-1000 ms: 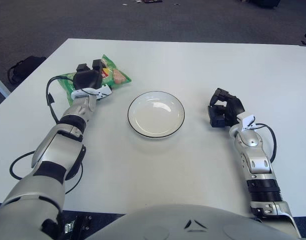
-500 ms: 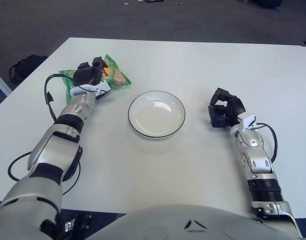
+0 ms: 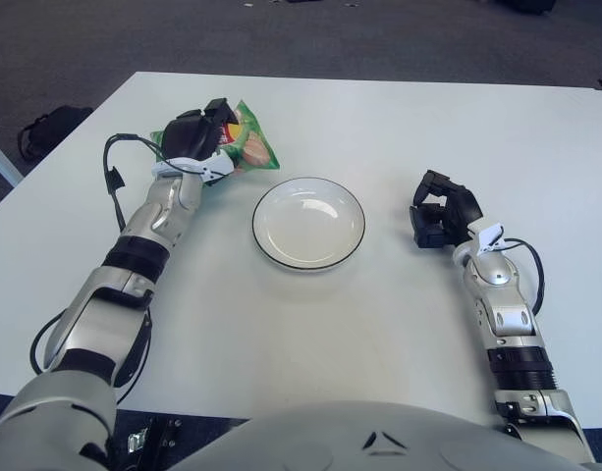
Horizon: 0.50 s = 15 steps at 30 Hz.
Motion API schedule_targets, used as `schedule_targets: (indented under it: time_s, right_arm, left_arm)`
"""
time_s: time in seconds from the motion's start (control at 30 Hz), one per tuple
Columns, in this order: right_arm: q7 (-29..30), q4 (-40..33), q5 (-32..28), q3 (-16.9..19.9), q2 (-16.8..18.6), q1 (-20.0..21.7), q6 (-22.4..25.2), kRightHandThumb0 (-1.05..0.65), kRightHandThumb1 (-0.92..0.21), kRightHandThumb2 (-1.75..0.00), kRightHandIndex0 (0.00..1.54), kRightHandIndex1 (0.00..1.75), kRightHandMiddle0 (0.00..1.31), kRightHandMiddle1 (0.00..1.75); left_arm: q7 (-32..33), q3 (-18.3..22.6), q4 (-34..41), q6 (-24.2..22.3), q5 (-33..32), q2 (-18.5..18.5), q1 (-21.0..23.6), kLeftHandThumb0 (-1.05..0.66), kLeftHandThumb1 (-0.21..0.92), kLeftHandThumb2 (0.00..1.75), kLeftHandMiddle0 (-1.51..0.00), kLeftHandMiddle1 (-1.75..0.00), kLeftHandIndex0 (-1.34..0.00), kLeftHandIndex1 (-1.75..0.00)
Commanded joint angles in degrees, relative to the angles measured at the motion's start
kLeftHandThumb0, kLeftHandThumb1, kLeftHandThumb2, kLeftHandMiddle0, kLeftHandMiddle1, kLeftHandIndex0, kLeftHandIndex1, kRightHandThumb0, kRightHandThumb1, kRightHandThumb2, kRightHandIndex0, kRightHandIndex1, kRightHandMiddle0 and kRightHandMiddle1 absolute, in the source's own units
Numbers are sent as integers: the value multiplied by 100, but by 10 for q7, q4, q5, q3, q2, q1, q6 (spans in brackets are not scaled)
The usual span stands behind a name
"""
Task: Put the snack into the plate.
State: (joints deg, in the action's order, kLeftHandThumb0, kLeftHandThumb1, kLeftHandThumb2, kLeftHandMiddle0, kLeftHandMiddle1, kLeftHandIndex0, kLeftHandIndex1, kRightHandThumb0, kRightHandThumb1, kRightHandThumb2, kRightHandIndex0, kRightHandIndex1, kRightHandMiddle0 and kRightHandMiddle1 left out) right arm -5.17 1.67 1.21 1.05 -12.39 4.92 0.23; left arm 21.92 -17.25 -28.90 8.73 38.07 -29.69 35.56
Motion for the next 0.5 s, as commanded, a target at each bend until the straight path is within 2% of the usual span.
schedule_targets:
  time_s: [0.0,0.17,0.3,0.47]
  right_arm:
    - [-11,42,6,-8,1,-27,26,-50,-29,-135,127,175,64,175]
    - [-11,46,7,-8,0,-25,23,-49,-29,-135,126,175,64,175]
    - [-13,49,6,-8,0,-23,22,-49,-29,-135,126,175,64,175]
    - [-13,50,9,-10,-1,-22,22,-49,-29,-134,126,175,64,175]
  left_arm:
    - [20,5,65,3,31,-4,0,0,0,163,-87,-162,-64,-175]
    - [15,7,107,3,47,1,-10,0,5,160,-81,-168,-60,-175]
    - [-2,10,164,24,42,1,-22,0,8,159,-77,-172,-58,-175]
    - [-32,8,228,58,28,9,-34,0,6,160,-81,-170,-58,-175]
